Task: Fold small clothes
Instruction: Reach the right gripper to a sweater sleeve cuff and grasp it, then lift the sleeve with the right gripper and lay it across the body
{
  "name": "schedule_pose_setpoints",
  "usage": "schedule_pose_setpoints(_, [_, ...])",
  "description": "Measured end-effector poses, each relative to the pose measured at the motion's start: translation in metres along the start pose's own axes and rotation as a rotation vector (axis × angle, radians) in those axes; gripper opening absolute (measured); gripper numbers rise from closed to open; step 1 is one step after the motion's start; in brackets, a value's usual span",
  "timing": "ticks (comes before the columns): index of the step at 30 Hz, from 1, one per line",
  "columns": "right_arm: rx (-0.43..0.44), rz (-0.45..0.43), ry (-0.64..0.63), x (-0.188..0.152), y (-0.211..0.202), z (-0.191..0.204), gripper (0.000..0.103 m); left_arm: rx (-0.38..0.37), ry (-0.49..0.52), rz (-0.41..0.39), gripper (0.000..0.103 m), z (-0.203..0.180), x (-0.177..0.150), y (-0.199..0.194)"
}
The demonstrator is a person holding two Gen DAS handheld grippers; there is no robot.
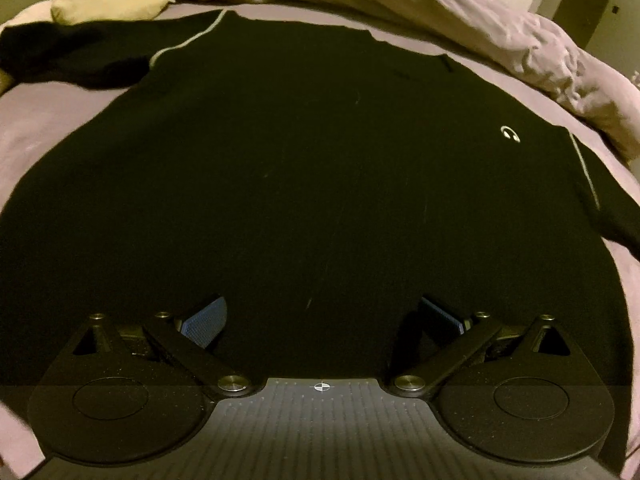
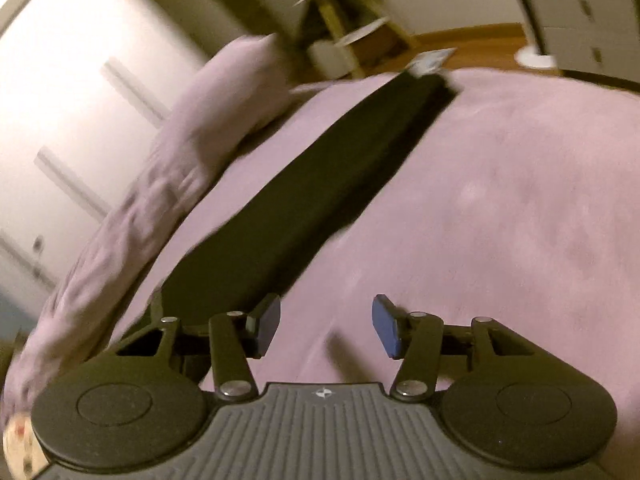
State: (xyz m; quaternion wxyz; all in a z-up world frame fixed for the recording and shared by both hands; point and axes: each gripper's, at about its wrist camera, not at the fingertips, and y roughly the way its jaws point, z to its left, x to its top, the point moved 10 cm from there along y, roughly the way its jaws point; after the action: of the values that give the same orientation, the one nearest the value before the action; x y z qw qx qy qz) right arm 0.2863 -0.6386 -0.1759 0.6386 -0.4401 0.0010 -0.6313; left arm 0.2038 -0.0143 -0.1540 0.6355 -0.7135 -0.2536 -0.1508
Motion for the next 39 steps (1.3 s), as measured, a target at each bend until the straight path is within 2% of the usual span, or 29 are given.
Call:
schedule_pose_setpoints(2, [0.024, -0.033, 0.069, 0.022, 0.014, -0.014, 0.047, 0.033, 0.025, -0.014, 0.103, -0.005, 0.001, 0.01])
schedule_pose_setpoints(6, [0.01, -0.096, 0.146, 0.052, 0.041, -0.024, 0.047, 0.079, 0.067, -0.04, 0.103, -0.013, 0.003, 0.02])
schedule_pose_setpoints(11, [-0.011, -0.139, 0.166, 0.073, 0.067, -0.024, 0.045, 0.079, 0.053, -0.024, 0.103, -0.013, 0.001, 0.024])
schedule_pose_setpoints(13, [-0.031, -0.148, 0.154, 0.08, 0.078, -0.024, 0.04, 0.068, 0.051, -0.028, 0.103, -0.013, 0.0, 0.023])
schedule_pose_setpoints(15, [-0.057, -0.145, 0.149, 0.084, 0.086, -0.026, 0.016, 0.062, 0.053, -0.029, 0.103, -0.012, -0.001, 0.022])
schedule_pose_setpoints(16, [-0.064, -0.139, 0.153, 0.087, 0.088, -0.027, 0.012, 0.059, 0.049, -0.025, 0.103, -0.012, -0.001, 0.022])
schedule_pose_setpoints(19, [-0.051, -0.142, 0.172, 0.092, 0.08, -0.026, 0.011, 0.047, 0.039, -0.01, 0.103, -0.01, 0.0, 0.022])
schedule_pose_setpoints(22, [-0.047, -0.185, 0.093, 0.096, 0.059, -0.006, 0.009, 0.05, 0.038, 0.007, 0.103, -0.01, 0.003, 0.021])
schedule_pose_setpoints(24, [-0.039, -0.218, -0.005, 0.1, 0.046, 0.022, 0.009, 0.061, 0.052, 0.018, 0.103, -0.012, 0.003, 0.02])
schedule_pose_setpoints(27, [0.015, -0.258, -0.155, 0.095, 0.02, 0.087, 0.009, 0.057, 0.083, 0.02, 0.103, -0.013, 0.004, 0.017])
schedule_pose_setpoints(29, [0.079, -0.263, -0.253, 0.079, 0.0, 0.14, 0.009, 0.046, 0.084, 0.015, 0.103, -0.011, 0.004, 0.013])
schedule_pose_setpoints(32, [0.193, -0.249, -0.406, 0.029, -0.029, 0.225, 0.009, 0.04, 0.077, -0.021, 0.103, 0.003, 0.007, 0.0])
schedule_pose_setpoints(35, [0.289, -0.201, -0.523, -0.04, -0.042, 0.296, 0.009, 0.052, 0.058, -0.058, 0.103, 0.025, 0.011, -0.014])
schedule_pose_setpoints(39, [0.36, -0.069, -0.561, -0.149, -0.029, 0.36, 0.009, 0.076, 0.039, -0.062, 0.103, 0.064, 0.008, -0.022])
